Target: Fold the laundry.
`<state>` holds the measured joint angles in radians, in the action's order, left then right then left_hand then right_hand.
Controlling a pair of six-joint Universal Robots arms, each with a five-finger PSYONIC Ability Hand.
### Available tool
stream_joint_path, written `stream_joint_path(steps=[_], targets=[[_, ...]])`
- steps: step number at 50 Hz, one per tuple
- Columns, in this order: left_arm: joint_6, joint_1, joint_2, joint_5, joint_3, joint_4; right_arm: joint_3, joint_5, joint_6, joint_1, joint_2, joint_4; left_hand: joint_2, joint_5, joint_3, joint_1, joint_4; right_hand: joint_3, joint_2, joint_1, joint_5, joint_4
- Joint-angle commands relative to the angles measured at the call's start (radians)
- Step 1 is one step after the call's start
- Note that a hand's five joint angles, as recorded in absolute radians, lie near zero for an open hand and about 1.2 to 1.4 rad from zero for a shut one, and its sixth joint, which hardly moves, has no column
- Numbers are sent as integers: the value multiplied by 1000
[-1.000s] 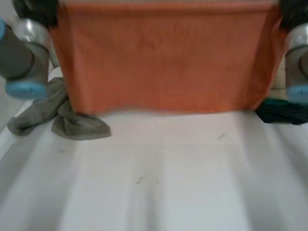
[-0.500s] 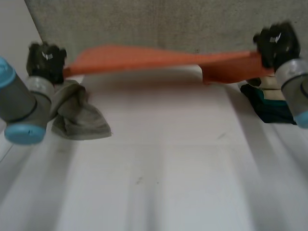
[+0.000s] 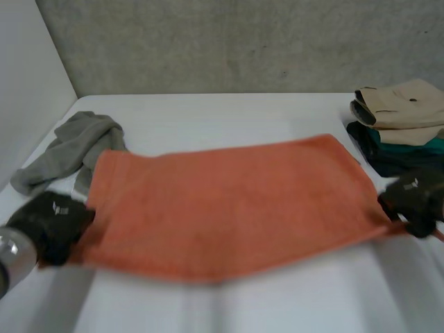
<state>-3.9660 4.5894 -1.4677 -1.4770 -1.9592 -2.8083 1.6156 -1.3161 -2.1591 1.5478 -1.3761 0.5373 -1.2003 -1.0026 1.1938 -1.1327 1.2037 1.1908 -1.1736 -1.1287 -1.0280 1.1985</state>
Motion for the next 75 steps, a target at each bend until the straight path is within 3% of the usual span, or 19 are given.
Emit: stream_joint_path(steps=[1,7,16,24,28,33,37,50,57,64,69,72,75], targets=[[-93,29,3,-2,-17,40,69,1,137,-45,-67,38,-196,-219,202,-264,193,205,-223,-268,-194,198],[-84,13,-113,-6,52,-161,34,-3,35,-29,-25,-137,-196,-219,202,-264,193,205,-223,-268,-194,198],[13,-47,-400,-19,267,-382,-97,-38,-103,55,189,-368,-196,-219,202,-264,193,205,-223,-268,-194,198],[70,-99,-605,-72,689,-487,-482,-213,-163,172,347,-445,-196,-219,202,-264,193,205,-223,-268,-194,198],[120,-110,-643,-111,934,-602,-696,-236,-240,195,365,-659,-196,-219,202,-264,193,205,-223,-268,-194,198],[234,-101,-642,-121,1144,-799,-738,-249,-312,193,333,-997,-196,-219,202,-264,193,205,-223,-268,-194,198],[268,-98,-643,-138,1191,-858,-737,-241,-314,201,304,-1155,-196,-219,202,-264,193,205,-223,-268,-194,198],[272,-104,-619,-138,889,-758,-606,-169,-332,201,322,-1063,-196,-219,202,-264,193,205,-223,-268,-194,198],[265,-110,-577,-129,601,-740,-371,-88,-349,184,338,-1010,-196,-219,202,-264,193,205,-223,-268,-194,198],[255,-112,-494,-62,386,-636,-203,-6,-338,117,325,-893,-196,-219,202,-264,193,205,-223,-268,-194,198],[184,-109,-346,-37,220,-490,-99,40,-289,51,293,-668,-196,-219,202,-264,193,205,-223,-268,-194,198],[130,-104,-258,-40,154,-392,-53,51,-216,23,198,-530,-196,-219,202,-264,193,205,-223,-268,-194,198],[59,-96,-133,-42,80,-219,29,41,-55,-41,50,-265,-196,-219,202,-264,193,205,-223,-268,-194,198]])
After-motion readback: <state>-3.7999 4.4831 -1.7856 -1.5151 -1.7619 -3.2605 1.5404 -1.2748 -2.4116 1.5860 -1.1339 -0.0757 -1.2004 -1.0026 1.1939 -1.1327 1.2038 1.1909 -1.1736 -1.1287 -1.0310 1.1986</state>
